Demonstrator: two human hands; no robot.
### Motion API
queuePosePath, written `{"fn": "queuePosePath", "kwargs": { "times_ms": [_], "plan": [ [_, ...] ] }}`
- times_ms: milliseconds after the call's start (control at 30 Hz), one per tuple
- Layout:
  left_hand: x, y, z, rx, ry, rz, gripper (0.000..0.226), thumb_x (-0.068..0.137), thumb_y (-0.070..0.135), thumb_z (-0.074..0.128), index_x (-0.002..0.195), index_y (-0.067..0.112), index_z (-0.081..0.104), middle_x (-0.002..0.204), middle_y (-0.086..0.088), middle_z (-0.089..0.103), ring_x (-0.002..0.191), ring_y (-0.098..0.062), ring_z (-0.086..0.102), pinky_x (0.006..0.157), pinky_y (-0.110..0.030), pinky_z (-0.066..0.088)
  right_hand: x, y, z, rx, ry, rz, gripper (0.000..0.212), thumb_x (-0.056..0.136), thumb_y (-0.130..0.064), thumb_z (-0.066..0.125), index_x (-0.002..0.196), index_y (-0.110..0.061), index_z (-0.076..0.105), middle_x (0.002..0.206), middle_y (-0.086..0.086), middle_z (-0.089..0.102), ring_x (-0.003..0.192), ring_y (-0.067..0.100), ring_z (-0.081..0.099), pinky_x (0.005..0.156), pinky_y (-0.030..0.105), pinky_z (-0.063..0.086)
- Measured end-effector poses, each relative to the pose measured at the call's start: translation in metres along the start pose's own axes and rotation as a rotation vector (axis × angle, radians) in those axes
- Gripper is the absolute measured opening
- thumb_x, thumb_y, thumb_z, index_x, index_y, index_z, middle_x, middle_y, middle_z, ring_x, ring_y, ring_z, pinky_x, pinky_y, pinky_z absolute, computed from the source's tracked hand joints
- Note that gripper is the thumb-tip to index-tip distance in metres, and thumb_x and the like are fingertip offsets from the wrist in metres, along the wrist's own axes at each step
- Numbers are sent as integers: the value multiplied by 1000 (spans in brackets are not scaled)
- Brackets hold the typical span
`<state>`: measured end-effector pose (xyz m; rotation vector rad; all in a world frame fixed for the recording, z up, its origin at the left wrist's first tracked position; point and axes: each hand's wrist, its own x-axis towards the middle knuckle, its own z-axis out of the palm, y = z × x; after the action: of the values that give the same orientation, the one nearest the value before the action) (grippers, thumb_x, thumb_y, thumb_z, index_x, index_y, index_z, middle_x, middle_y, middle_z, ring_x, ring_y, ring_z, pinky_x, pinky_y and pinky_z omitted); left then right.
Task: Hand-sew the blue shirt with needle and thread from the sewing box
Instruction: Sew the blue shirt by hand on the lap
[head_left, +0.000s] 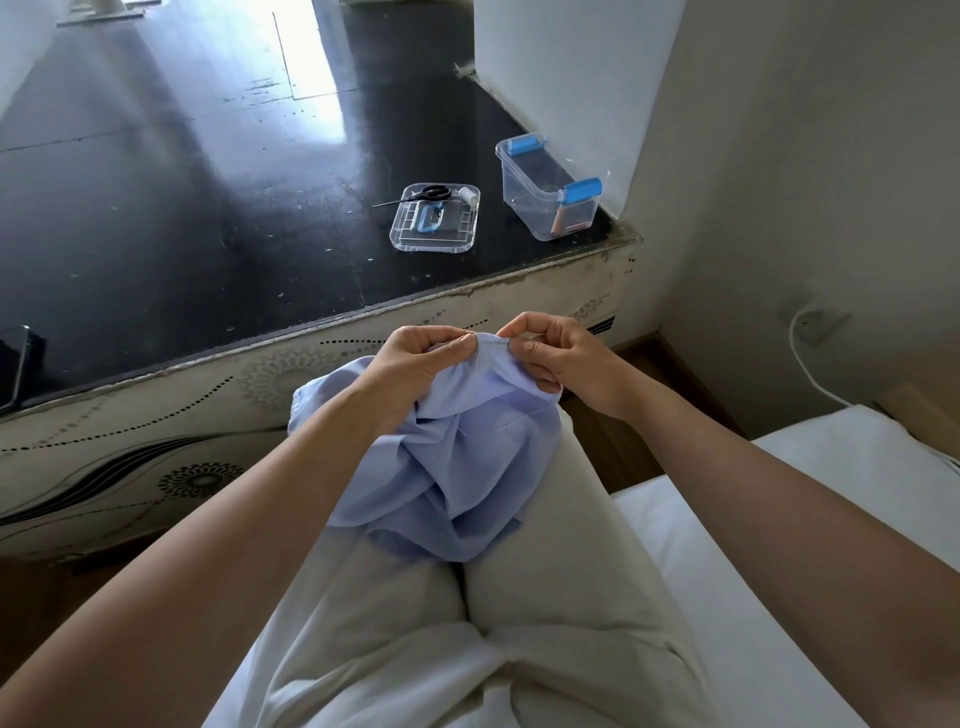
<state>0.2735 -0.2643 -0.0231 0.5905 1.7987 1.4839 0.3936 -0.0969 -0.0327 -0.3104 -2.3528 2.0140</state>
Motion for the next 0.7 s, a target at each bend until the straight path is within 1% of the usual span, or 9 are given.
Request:
{"fn": "queuePosePath", "kwargs": {
  "times_ms": [67, 233, 300, 367, 433, 533, 633, 667, 700],
  "plan": [
    [0, -1, 0, -6, -3, -13, 11, 93, 15, 63, 87, 13, 73, 81, -4, 69, 75, -12, 61, 65, -21, 52, 0, 1, 1, 7, -6, 1, 15, 102, -14, 45, 108, -11, 59, 74, 5, 54, 59, 12, 45, 55, 18, 40],
    [0, 1, -1, -21, -13, -39, 11, 92, 18, 65, 92, 11, 73, 91, -12, 70, 84, -20, 62, 77, -33, 51, 4, 0, 6, 5, -19, -18, 13, 101, -16, 47, 106, -9, 58, 69, -1, 56, 55, 10, 46, 52, 19, 40],
    [0, 4, -1, -10, -9, -34, 10, 92, 17, 64, 92, 12, 73, 89, -10, 70, 82, -19, 63, 74, -30, 53, 6, -1, 8, -11, -16, -21, 13, 101, -17, 48, 106, -7, 56, 63, -8, 55, 52, 9, 46, 50, 18, 40],
    [-1, 5, 0, 2, 6, -38, 9, 92, 18, 64, 91, 13, 72, 88, -8, 69, 81, -18, 62, 68, -26, 53, 7, 0, 7, -24, 9, -18, 16, 99, -19, 51, 107, -6, 54, 62, -4, 54, 51, 10, 45, 49, 18, 41],
    [0, 6, 1, 9, 11, -46, 9, 92, 19, 64, 91, 14, 72, 89, -9, 69, 81, -19, 62, 70, -28, 52, 9, -1, 8, -43, 27, -17, 19, 98, -22, 53, 108, -7, 53, 65, 3, 53, 52, 11, 45, 50, 19, 42],
    [1, 5, 1, 22, -3, -57, 12, 93, 21, 64, 93, 13, 73, 89, -9, 70, 81, -19, 63, 70, -29, 53, 10, -3, 10, -24, 13, -19, 20, 98, -21, 53, 110, -6, 50, 65, 3, 53, 53, 12, 45, 51, 21, 42],
    [1, 6, 2, 42, -11, -38, 14, 94, 21, 62, 94, 11, 72, 86, -7, 68, 77, -15, 61, 66, -24, 51, 11, -3, 8, -27, 25, -1, 21, 98, -25, 54, 113, -12, 49, 80, 22, 51, 62, 21, 46, 54, 21, 43],
    [1, 6, 3, 57, -9, -33, 14, 95, 21, 62, 94, 11, 72, 85, -7, 68, 76, -15, 60, 65, -24, 51, 11, -4, 9, -36, 17, 5, 21, 98, -25, 54, 114, -14, 47, 83, 26, 50, 65, 23, 46, 55, 21, 43],
    [1, 6, 4, 72, -6, -31, 14, 95, 21, 62, 94, 12, 72, 84, -6, 68, 75, -14, 60, 65, -23, 51, 12, -4, 9, -36, 5, 7, 21, 98, -25, 54, 115, -15, 46, 83, 25, 49, 64, 21, 47, 54, 21, 43]
  ]
}}
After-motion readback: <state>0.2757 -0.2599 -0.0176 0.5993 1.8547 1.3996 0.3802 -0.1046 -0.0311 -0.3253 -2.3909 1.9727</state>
